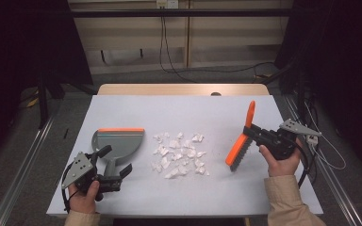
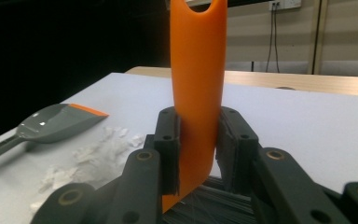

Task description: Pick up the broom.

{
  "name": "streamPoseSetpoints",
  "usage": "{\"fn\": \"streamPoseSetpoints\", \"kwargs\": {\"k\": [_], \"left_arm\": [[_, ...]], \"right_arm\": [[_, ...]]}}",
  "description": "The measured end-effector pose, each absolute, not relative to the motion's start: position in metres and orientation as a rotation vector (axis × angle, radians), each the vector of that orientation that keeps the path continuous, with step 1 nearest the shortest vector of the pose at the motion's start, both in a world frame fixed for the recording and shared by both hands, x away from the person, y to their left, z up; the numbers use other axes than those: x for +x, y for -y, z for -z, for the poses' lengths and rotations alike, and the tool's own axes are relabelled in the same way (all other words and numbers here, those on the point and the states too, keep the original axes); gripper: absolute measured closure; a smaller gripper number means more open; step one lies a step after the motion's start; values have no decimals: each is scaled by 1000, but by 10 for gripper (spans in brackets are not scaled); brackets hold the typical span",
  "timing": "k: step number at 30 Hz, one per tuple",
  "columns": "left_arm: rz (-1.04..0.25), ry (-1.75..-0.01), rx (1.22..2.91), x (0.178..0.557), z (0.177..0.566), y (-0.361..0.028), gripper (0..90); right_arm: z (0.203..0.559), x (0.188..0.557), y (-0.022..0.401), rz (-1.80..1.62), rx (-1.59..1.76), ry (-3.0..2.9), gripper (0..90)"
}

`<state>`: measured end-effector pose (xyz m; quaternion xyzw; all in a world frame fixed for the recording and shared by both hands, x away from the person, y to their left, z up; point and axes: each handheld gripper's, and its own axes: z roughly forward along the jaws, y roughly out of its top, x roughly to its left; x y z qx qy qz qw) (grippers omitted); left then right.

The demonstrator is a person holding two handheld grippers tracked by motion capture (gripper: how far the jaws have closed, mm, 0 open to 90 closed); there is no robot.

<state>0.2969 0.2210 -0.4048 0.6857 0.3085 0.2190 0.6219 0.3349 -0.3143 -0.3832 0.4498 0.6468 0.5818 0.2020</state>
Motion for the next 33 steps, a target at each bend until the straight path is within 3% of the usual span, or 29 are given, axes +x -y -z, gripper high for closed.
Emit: {"fn": "streamPoseSetpoints", "kwargs": {"k": [10,20,33], "left_arm": [[-442,-651,1592,301,392,-198,23],[-334,-590,1659,313,383,-147,24],[-178,-565,1770,321,387,-87,158]], "right_arm": [[373,338,297,-1726,1195,-1820,716],[365,348,260,-1832,1113,-1854,715],[354,353,221,-1903,1041,-1889,715]]}}
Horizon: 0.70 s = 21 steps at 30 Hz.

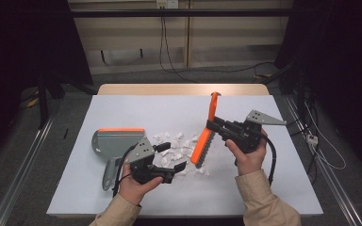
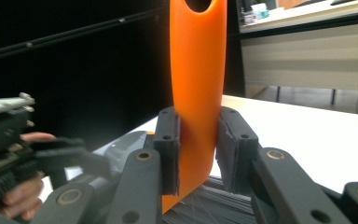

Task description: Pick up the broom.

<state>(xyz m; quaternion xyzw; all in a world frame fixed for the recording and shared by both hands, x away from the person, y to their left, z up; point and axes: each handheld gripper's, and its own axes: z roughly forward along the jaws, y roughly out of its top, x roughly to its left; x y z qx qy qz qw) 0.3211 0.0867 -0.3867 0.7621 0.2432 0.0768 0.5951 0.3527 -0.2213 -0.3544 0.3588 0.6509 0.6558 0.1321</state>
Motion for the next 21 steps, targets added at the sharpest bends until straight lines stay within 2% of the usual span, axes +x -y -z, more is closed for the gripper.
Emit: {"fn": "streamPoseSetpoints", "kwargs": {"k": [7,9,16,21], "left_arm": [[-132,-543,1806,327,395,-70,271],[-112,-549,1805,327,397,-67,328],[-100,-581,1822,331,403,-66,501],[-109,-597,1835,330,403,-68,575]], "right_arm": [[352,354,205,-1873,1004,-1924,715],[351,354,200,-1847,986,-1932,714],[352,355,187,-1824,962,-1962,714],[352,353,180,-1799,943,-1978,713]]}}
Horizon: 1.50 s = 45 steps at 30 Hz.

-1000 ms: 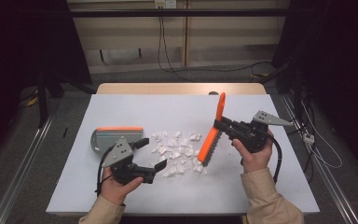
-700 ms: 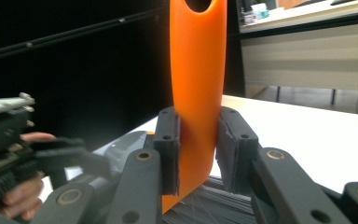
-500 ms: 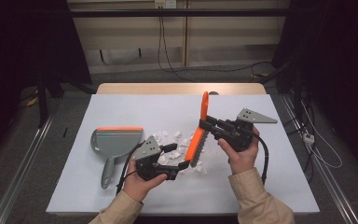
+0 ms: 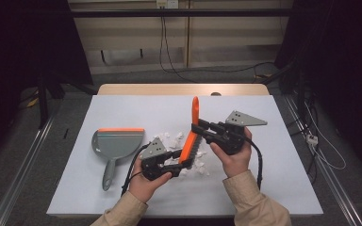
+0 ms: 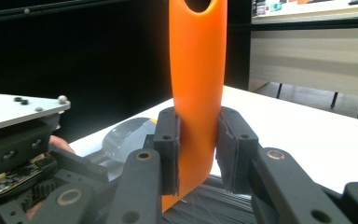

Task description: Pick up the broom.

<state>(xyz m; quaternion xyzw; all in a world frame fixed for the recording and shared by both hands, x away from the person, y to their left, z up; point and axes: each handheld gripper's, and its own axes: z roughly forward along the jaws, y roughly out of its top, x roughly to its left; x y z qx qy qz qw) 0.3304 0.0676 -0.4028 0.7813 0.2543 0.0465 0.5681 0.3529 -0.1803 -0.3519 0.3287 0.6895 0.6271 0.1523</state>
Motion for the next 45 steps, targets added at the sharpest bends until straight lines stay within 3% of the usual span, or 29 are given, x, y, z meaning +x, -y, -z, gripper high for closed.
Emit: {"fn": "streamPoseSetpoints", "kwargs": {"k": [3,8,15,16,17,19,24,28,41,45], "left_arm": [[-104,-621,1837,332,404,-69,583],[-152,-637,1869,332,405,-72,675],[-236,-686,1873,330,402,-78,697],[-250,-687,1870,330,401,-79,698],[-258,-690,1863,329,400,-79,698],[-264,-698,1857,330,399,-81,698],[-281,-727,1836,330,400,-87,699],[-297,-742,1821,331,399,-89,699],[-323,-773,1784,331,400,-91,701],[-332,-786,1779,331,401,-91,701]], "right_arm": [[352,351,175,-1804,934,-1989,713],[350,348,165,-1760,898,-1996,710],[352,348,163,-1798,931,-1975,697],[352,348,162,-1823,915,-1959,643],[352,348,162,-1823,915,-1959,643],[352,349,161,-1830,894,-1947,500],[352,347,163,-1845,933,-1901,337],[358,347,164,-1800,1023,-1867,152],[373,344,146,-1754,1134,-1916,139],[377,343,137,-1756,1157,-1935,202]]}}
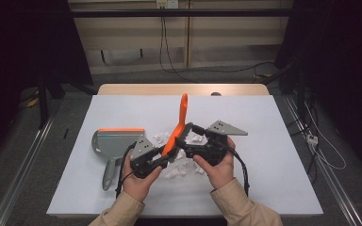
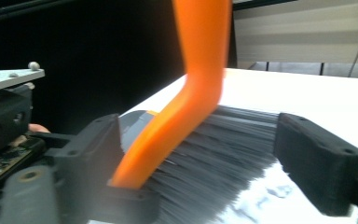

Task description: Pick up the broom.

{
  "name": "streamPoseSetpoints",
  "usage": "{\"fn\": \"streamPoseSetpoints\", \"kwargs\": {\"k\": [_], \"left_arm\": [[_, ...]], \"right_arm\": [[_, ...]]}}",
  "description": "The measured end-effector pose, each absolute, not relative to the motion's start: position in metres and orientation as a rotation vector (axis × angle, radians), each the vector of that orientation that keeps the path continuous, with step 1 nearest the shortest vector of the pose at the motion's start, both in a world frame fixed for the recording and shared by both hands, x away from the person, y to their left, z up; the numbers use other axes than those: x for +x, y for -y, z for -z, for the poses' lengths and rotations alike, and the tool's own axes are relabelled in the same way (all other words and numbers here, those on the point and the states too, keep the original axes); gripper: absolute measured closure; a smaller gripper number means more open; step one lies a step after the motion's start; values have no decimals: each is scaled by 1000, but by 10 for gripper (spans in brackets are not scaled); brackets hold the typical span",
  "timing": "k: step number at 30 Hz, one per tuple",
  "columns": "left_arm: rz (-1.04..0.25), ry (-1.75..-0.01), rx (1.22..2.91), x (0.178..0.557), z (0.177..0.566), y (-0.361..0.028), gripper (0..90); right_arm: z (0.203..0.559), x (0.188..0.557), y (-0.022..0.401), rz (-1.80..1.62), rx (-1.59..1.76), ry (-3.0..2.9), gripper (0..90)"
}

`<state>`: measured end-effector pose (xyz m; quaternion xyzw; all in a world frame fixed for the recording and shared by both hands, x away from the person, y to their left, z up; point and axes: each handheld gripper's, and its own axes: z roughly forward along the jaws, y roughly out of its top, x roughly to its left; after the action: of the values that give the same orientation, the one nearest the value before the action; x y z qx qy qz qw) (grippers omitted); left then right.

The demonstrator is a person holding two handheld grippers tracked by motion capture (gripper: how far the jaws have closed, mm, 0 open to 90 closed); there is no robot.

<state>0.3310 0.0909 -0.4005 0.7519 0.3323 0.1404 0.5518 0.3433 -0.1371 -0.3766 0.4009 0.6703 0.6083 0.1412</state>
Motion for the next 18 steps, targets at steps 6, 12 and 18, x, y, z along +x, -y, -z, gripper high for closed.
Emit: {"fn": "streamPoseSetpoints", "kwargs": {"k": [6,12,18], "left_arm": [[-342,-798,1766,331,401,-92,702],[-357,-794,1769,329,402,-88,699],[-354,-774,1776,323,402,-79,651]], "right_arm": [[382,342,126,-1761,1234,-1963,273],[385,347,122,-1790,1309,-1950,303],[384,347,116,-1790,1386,-1920,306]]}}
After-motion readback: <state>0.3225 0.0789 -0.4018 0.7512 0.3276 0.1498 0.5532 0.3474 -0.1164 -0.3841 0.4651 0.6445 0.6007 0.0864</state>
